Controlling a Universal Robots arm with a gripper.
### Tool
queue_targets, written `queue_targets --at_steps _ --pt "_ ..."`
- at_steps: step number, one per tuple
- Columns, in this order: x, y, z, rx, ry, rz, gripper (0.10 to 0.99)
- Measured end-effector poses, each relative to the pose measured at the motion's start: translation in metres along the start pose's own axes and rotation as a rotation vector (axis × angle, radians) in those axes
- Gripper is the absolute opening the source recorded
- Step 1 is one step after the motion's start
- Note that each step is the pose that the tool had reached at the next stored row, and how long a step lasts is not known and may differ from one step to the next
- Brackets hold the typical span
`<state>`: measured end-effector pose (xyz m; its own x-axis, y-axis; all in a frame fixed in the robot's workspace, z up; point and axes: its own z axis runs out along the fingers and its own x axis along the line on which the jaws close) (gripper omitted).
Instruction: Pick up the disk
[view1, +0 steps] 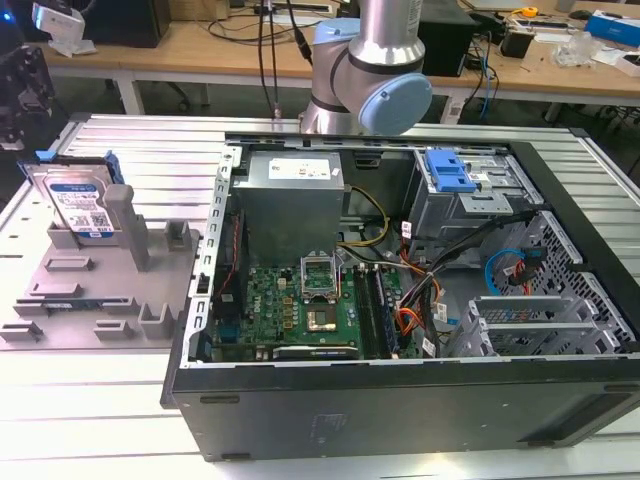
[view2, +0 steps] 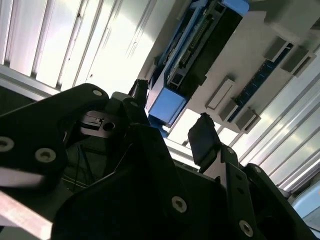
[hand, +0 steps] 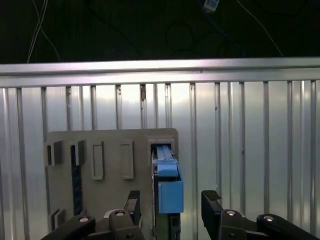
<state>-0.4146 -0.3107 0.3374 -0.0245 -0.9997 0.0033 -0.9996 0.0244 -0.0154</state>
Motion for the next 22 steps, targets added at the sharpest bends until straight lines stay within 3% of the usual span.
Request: queue_targets --at_steps 7,15,22 --pt "0.0019 0.0 0.0134 -0.001 0.0 0.0 0.604" --pt "0.0019 0.0001 0.0181 -0.001 0.0003 0.0 0.604" --pt "0.0019 0.0003 0.0264 -0.001 0.0004 0.0 0.604"
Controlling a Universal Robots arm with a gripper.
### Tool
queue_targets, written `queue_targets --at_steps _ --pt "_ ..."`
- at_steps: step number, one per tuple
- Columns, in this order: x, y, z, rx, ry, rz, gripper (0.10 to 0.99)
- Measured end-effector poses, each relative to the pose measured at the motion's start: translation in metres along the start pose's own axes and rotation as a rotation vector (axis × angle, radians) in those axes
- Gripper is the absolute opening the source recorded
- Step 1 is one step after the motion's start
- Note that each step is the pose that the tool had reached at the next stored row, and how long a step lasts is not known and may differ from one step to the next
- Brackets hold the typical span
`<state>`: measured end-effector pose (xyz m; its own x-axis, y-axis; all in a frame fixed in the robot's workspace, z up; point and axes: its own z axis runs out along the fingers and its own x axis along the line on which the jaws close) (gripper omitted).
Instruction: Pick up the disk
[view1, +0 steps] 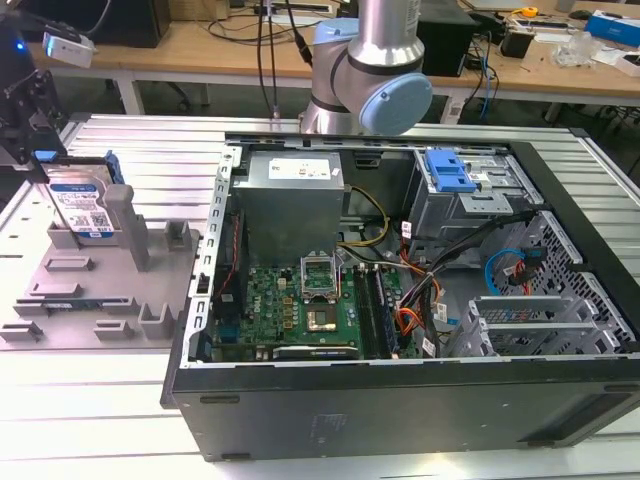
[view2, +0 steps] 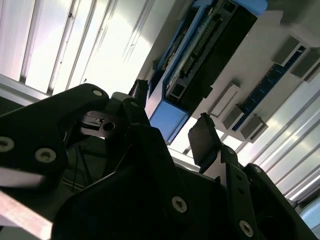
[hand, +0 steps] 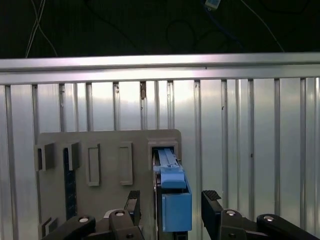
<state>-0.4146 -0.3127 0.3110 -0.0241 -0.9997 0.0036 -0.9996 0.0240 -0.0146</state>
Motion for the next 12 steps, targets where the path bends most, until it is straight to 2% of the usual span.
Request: queue_targets --at_steps 5,6,7,10,11,12 --pt "0.0 0.0006 0.005 0.0 0.0 0.0 0.604" --pt "0.0 0.0006 0.006 0.0 0.0001 0.0 0.588" --pt "0.0 0.0007 0.007 0.0 0.0 0.0 0.518" --pt "-0.0001 0.0007 0.0085 0.0 0.0001 0.0 0.502" --pt "-0.0004 0.0007 0.0089 0.0 0.0 0.0 0.427" --pt "-0.0005 0.0007 0.009 0.0 0.0001 0.0 0.427"
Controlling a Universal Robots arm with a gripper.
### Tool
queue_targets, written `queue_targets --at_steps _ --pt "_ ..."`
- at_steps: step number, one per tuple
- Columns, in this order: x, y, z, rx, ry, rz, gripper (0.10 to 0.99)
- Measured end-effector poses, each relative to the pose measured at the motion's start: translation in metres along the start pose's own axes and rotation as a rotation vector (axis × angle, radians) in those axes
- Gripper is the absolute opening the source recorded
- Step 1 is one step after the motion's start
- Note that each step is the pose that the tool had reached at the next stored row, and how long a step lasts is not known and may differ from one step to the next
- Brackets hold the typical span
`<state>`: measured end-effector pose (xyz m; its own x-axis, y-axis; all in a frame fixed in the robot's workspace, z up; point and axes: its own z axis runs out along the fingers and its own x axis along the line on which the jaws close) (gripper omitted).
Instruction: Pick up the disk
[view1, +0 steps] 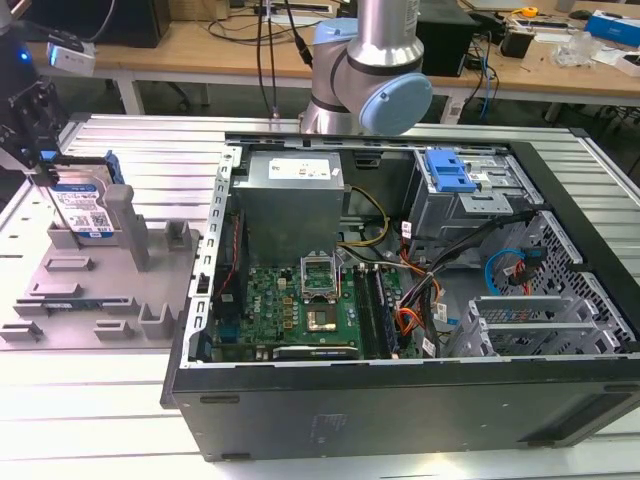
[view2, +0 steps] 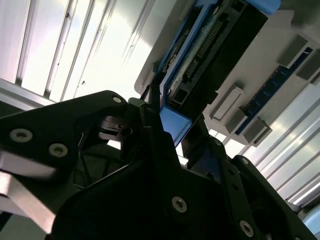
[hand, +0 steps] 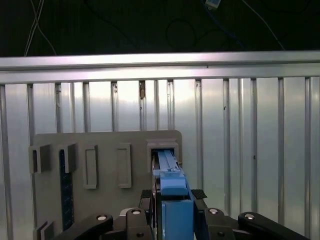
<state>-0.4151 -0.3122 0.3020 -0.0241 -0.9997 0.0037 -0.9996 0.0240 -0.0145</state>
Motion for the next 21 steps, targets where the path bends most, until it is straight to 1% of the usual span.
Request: queue_targets --at_steps 9,10,11,17,19,21 --pt "-0.0002 0.0001 0.0034 0.0 0.0 0.0 0.427" --pt "-0.0002 0.0001 0.0036 0.0 0.0 0.0 0.416" --pt "-0.0002 0.0001 0.0039 0.0 0.0 0.0 0.369" --pt "-0.0002 0.0001 0.0045 0.0 -0.0001 0.0 0.369" --pt "-0.0002 0.0 0.003 0.001 -0.0006 0.0 0.369" --pt "-0.0002 0.0 -0.0023 0.0 -0.0001 0.0 0.369"
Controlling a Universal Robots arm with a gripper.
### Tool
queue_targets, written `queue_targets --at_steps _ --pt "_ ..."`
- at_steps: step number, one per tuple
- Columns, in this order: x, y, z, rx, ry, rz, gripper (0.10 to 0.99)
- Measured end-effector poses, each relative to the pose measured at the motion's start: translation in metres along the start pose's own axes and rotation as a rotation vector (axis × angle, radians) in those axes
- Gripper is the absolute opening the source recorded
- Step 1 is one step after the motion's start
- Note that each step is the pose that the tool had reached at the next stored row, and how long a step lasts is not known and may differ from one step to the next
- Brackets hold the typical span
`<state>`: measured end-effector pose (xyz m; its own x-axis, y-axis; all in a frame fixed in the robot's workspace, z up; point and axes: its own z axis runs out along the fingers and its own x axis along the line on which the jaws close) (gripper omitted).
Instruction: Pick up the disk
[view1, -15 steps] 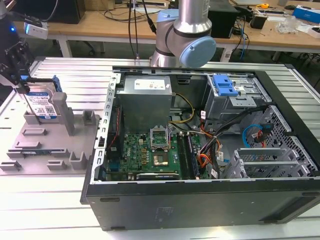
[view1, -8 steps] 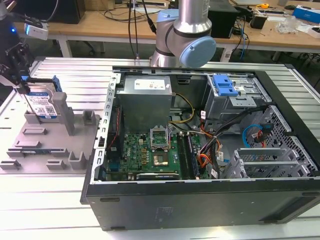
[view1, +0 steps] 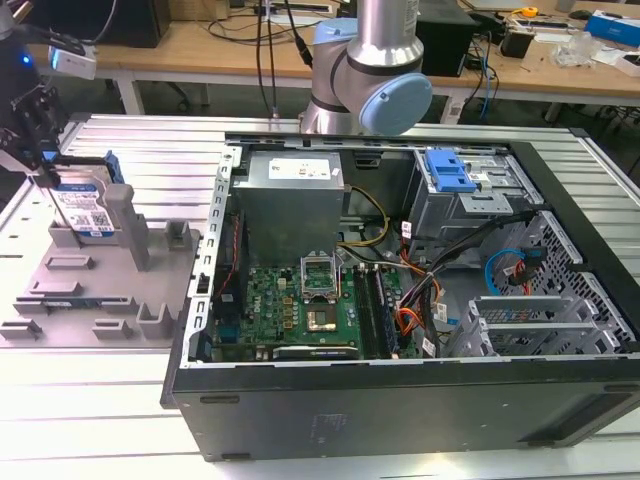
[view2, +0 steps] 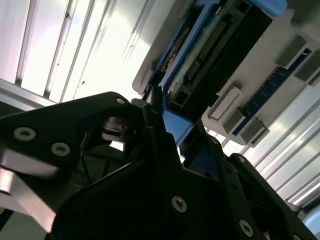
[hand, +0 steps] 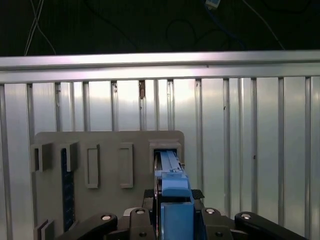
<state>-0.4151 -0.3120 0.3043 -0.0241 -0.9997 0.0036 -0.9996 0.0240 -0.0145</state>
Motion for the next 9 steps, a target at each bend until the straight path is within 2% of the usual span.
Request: queue_targets --at_steps 3,4,9 --pt "0.0 -0.0002 -0.0123 0.0 0.0 0.0 0.369" --pt "0.0001 -0.0003 -0.0207 0.0 0.0 0.0 0.369" --pt "0.0002 -0.0007 -0.0448 0.0 0.0 0.0 0.369"
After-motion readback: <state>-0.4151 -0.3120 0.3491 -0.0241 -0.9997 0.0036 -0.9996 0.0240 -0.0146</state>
